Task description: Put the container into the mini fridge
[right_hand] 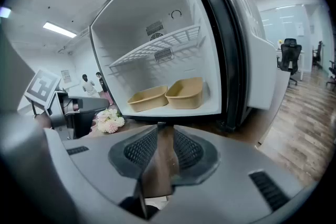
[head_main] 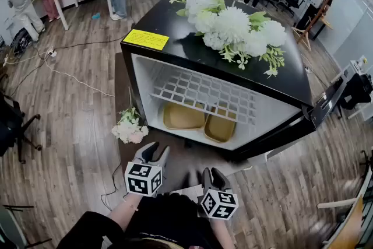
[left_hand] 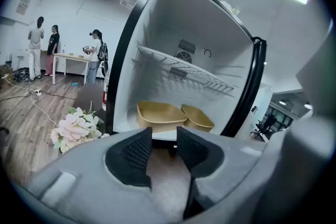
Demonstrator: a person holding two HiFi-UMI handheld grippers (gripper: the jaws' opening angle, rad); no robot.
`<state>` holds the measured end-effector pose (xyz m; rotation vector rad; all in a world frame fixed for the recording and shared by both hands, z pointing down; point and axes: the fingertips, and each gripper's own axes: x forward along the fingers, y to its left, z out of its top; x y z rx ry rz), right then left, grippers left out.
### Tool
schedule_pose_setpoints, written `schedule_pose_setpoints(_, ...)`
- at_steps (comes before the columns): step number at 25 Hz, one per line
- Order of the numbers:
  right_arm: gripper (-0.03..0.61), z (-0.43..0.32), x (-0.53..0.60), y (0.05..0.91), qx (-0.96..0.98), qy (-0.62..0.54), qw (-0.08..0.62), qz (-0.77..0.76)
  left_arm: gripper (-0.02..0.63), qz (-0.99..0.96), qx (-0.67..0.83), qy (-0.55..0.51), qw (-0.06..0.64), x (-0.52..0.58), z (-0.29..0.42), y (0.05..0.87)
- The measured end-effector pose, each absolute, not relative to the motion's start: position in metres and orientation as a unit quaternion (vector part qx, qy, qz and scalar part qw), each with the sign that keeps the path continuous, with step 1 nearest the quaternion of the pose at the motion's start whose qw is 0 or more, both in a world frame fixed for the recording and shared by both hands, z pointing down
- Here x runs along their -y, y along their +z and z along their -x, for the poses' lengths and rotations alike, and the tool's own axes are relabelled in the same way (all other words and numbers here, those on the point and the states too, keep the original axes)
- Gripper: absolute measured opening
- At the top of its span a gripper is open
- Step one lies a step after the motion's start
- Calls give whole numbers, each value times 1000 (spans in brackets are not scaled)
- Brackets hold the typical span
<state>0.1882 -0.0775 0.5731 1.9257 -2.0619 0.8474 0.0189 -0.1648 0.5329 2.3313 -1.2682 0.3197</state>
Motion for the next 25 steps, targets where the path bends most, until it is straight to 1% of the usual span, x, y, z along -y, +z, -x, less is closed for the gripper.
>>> schedule_pose_setpoints(6,97,-175,65,577,700,275,103,-651,143,-867,432,110,223,127,-17,541)
schedule_pose_setpoints(13,94,-162,58,588,702,272,115,-648,141,-869,413,106,251,101,-22,565)
schedule_pose_setpoints(16,70,-160,59,591,702,265,123,-649,137,-871,410,109,246,95,-25,569)
schedule_pose_setpoints(18,27,-159,60,589,706,254,128,-649,120,-874,415,117,226,95,-25,568)
schedule_pose_setpoints(19,17,-159,61,587,707,249,128,-649,111,-874,418,118,217,96,-24,567)
schedule_pose_setpoints(25,9,-157,66,583,709,239,121,-652,36,-868,435,118,208,101,-18,566)
